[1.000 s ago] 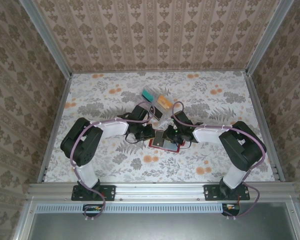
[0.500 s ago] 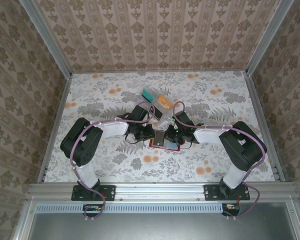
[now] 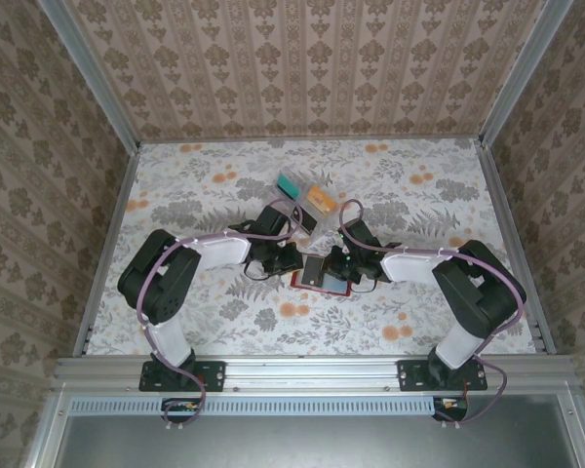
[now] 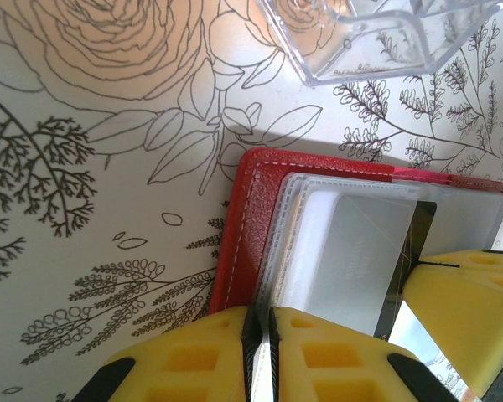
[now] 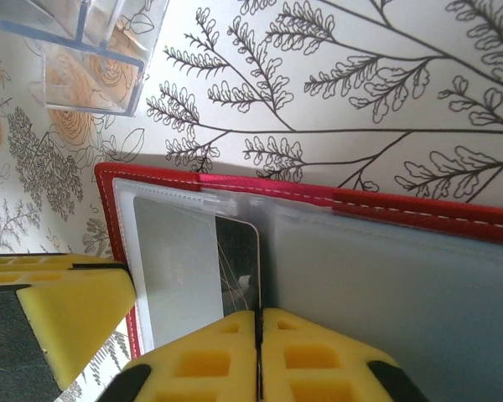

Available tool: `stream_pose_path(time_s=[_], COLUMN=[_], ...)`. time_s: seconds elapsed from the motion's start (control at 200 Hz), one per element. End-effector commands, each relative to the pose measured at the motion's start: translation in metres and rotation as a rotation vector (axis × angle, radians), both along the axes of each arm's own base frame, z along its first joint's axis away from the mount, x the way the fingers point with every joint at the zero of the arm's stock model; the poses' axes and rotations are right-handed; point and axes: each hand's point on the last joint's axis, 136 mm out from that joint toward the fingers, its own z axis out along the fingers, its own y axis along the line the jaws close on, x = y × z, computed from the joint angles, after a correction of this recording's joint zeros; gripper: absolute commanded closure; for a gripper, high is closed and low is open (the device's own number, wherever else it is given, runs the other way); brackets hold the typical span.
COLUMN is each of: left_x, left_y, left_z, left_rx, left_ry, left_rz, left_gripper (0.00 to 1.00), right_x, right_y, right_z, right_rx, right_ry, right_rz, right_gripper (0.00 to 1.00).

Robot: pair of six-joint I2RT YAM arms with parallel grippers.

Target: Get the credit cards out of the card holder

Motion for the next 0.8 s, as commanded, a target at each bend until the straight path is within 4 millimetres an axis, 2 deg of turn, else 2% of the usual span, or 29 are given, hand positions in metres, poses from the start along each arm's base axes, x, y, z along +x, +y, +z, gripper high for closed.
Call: stream_pose_path(time_s=[0.0, 0.155, 0.26, 0.475, 0.795], left_x=[-0.008, 0.0, 0.001, 0.001, -0.007], left_y=[0.011, 0.006, -0.001, -0.015, -0.008], left_z=[0.003, 0.032, 0.036, 0.02, -0.003], left_rx=[0.052, 0.048, 0.008, -0.024, 0.021], left_ry=[0.008, -0.065, -0.068, -0.021, 0.026], left_rz=[-0.022, -0.074, -0.088, -0.093, -0.103], left_gripper=[0.83, 0.78, 0.78, 0.82, 0.86], right_x=[-0.006, -0.006, -0.007, -0.007, -0.005], right_y=[-0.008, -0.009, -0.009, -0.004, 0.007], right_z=[-0.008, -0.01, -0.012, -0.01, -0.004], right_rx=[-0.036, -0.052, -0.054, -0.032, 0.026], right_ry=[0.024, 0.035, 0.042, 0.039, 0.02], right_rz=[0.0, 0.01, 0.014, 0.028, 0.063], right_gripper=[0.85, 0.82, 0.79, 0.77, 0.77])
